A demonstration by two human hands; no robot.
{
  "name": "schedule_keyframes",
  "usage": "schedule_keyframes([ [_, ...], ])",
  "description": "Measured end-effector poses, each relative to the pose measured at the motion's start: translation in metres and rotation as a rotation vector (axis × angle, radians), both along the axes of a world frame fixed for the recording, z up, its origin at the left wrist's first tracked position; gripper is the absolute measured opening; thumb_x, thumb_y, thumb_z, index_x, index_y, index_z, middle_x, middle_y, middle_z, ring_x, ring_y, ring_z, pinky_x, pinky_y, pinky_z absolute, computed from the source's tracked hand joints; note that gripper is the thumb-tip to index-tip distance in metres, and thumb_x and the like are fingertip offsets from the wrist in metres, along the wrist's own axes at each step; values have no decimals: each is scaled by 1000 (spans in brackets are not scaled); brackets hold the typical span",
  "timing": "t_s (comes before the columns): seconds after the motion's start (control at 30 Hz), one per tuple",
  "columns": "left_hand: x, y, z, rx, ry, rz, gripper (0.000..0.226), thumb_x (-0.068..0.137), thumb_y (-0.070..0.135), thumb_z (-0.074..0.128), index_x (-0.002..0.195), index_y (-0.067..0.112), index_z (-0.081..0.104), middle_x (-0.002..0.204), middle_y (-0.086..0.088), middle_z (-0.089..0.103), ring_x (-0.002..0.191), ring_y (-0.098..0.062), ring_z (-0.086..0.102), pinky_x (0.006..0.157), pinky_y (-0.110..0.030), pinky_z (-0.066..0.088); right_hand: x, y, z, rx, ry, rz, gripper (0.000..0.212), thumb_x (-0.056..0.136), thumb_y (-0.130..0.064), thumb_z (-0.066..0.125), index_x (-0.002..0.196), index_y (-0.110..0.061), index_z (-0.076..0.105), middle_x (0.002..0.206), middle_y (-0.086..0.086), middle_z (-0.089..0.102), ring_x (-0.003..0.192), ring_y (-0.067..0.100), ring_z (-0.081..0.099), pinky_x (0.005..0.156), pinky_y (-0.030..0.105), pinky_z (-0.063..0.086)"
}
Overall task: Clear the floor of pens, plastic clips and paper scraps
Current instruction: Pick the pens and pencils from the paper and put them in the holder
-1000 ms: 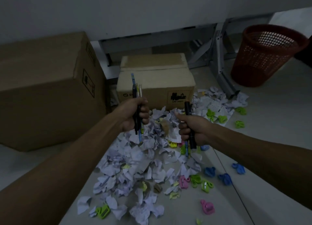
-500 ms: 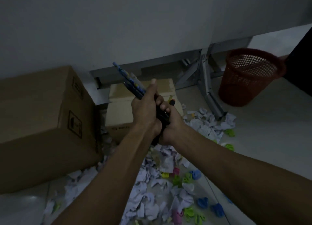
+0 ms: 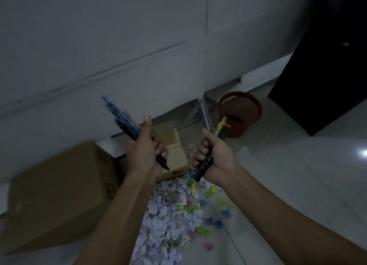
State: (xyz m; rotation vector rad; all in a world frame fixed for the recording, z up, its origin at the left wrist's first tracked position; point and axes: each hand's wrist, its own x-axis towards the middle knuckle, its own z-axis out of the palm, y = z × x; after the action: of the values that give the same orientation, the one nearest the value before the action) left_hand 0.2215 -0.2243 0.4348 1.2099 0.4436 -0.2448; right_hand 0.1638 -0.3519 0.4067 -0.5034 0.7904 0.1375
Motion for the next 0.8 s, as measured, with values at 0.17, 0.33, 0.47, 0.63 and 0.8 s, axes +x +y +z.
schedule_keyframes([
  [0.17, -34, -67, 120, 163, 77, 9, 42, 90, 35, 65, 64, 17, 37, 46, 2, 35, 38, -13, 31, 44, -22, 27, -10, -48, 169, 73, -214, -260, 46, 95, -39, 53, 57, -20, 36, 44, -4, 27, 37, 11, 27, 43, 23, 28],
  [0.33, -58, -148, 234, 22, 112, -25, 32, 85, 22, 70, 64, 14, 47, 57, -3, 43, 51, -16, 44, 54, -29, 39, -30, -92, 293, 106, -342, -388, 42, 96, -40, 51, 62, -19, 40, 42, -5, 31, 34, 8, 31, 40, 20, 32],
  [0.47, -69, -205, 303, -63, 87, -116, 30, 86, 20, 67, 67, 10, 47, 55, -6, 46, 44, -17, 50, 50, -25, 45, -49, -132, 361, 55, -381, -464, 40, 94, -38, 56, 64, -17, 41, 44, -4, 31, 35, 9, 33, 40, 19, 35],
  [0.63, -94, -265, 361, -109, 85, -243, 27, 88, 19, 65, 73, 7, 47, 55, -9, 49, 37, -16, 53, 41, -20, 45, -73, -197, 416, -40, -382, -524, 40, 93, -40, 57, 63, -18, 41, 44, -5, 30, 34, 9, 31, 40, 19, 33],
  [0.8, -92, -318, 385, -57, 37, -354, 32, 89, 30, 65, 67, 14, 48, 47, 1, 45, 39, -12, 39, 43, -17, 34, -88, -262, 442, -173, -341, -514, 40, 91, -42, 59, 64, -18, 43, 43, -5, 31, 33, 8, 30, 39, 20, 30],
])
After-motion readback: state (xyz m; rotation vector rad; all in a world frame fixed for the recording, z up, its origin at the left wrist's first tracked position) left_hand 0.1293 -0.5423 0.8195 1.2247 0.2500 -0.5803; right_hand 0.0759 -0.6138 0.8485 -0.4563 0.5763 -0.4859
